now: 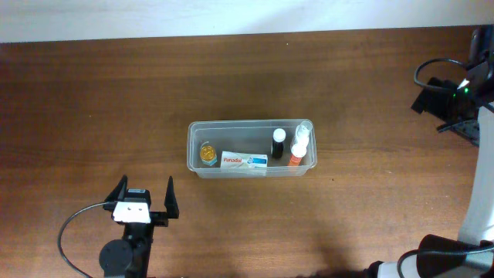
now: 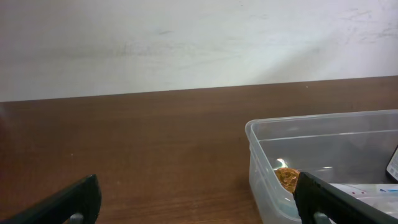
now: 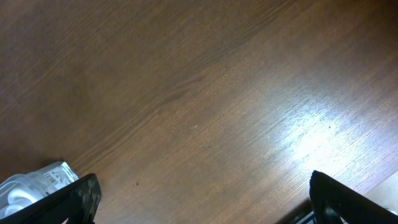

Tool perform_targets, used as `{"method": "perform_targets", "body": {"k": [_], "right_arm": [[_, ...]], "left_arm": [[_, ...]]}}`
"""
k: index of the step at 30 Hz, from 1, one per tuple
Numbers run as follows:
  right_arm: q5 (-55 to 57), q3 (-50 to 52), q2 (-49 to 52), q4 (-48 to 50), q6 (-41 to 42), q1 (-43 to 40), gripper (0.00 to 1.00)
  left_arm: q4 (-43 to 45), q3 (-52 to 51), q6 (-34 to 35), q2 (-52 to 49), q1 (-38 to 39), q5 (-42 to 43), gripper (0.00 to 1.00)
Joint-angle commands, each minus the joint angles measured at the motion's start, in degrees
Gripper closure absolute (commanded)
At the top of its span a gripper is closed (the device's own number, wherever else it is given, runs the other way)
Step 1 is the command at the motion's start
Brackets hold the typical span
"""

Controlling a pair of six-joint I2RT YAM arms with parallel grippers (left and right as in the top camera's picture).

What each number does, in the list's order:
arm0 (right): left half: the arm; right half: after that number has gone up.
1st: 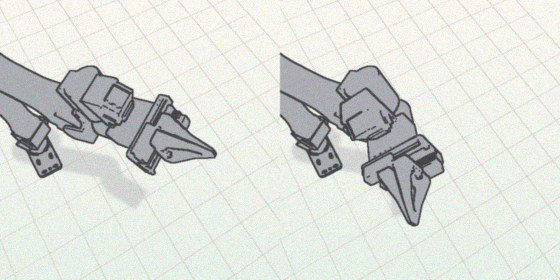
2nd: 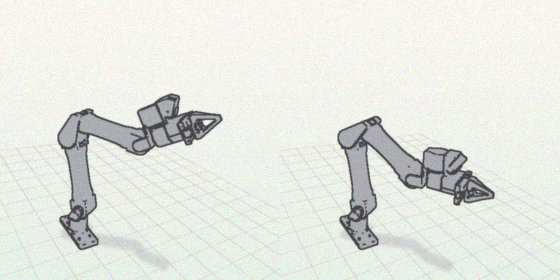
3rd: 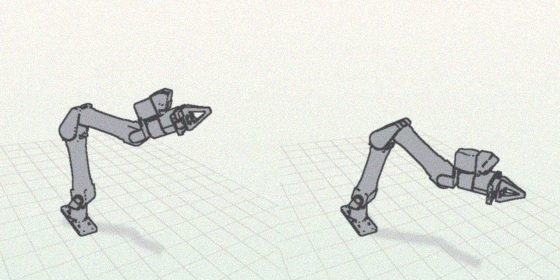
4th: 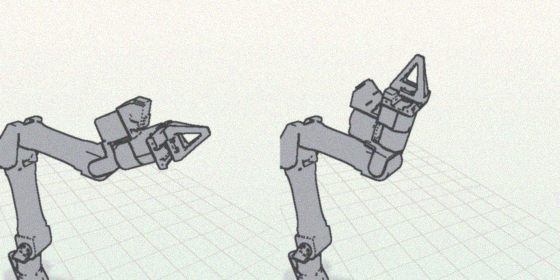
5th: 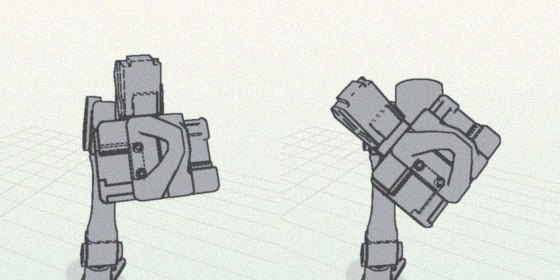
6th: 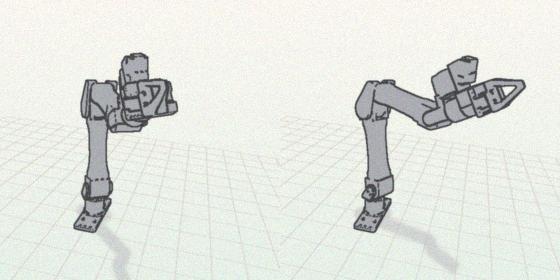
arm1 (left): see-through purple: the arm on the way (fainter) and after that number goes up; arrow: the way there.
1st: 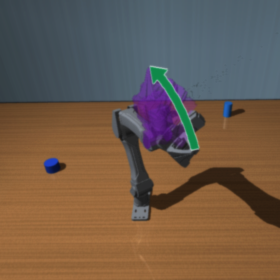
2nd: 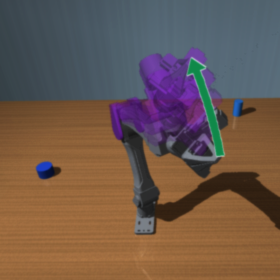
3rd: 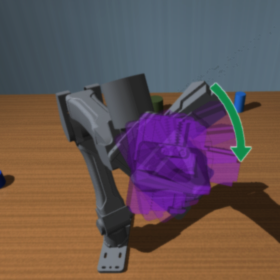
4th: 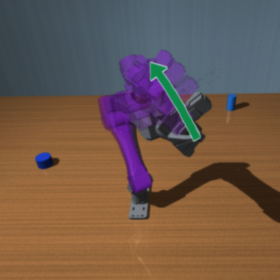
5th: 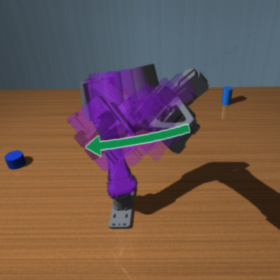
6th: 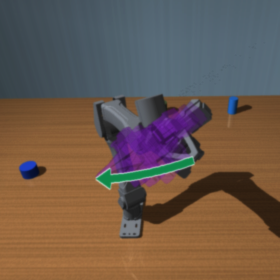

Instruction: Pack container

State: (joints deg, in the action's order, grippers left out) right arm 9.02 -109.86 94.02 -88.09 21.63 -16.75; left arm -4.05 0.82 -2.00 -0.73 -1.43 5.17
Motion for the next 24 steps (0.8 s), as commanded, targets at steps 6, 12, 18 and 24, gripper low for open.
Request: {"method": "perform_targets", "body": {"k": [6,12,18,24], "right_arm": [[0.87,-0.83,-0.61,0.07,-0.15,-0.15,0.02],[2.86,-0.83,-1.53,0.04,-0.17,-0.11,0.02],[4.42,-0.81,-10.71,1.81,-0.15,4.98,0.02],[5.2,2.47,-23.56,8.81,-0.17,13.16,0.02]], "left_arm": [[-0.04,-0.31,-0.87,0.44,-0.28,0.63,0.01],[-0.04,-0.31,-0.87,0.44,-0.28,0.63,0.01],[-0.04,-0.31,-0.87,0.44,-0.28,0.63,0.01],[-0.04,-0.31,-0.87,0.44,-0.28,0.63,0.01]]}}
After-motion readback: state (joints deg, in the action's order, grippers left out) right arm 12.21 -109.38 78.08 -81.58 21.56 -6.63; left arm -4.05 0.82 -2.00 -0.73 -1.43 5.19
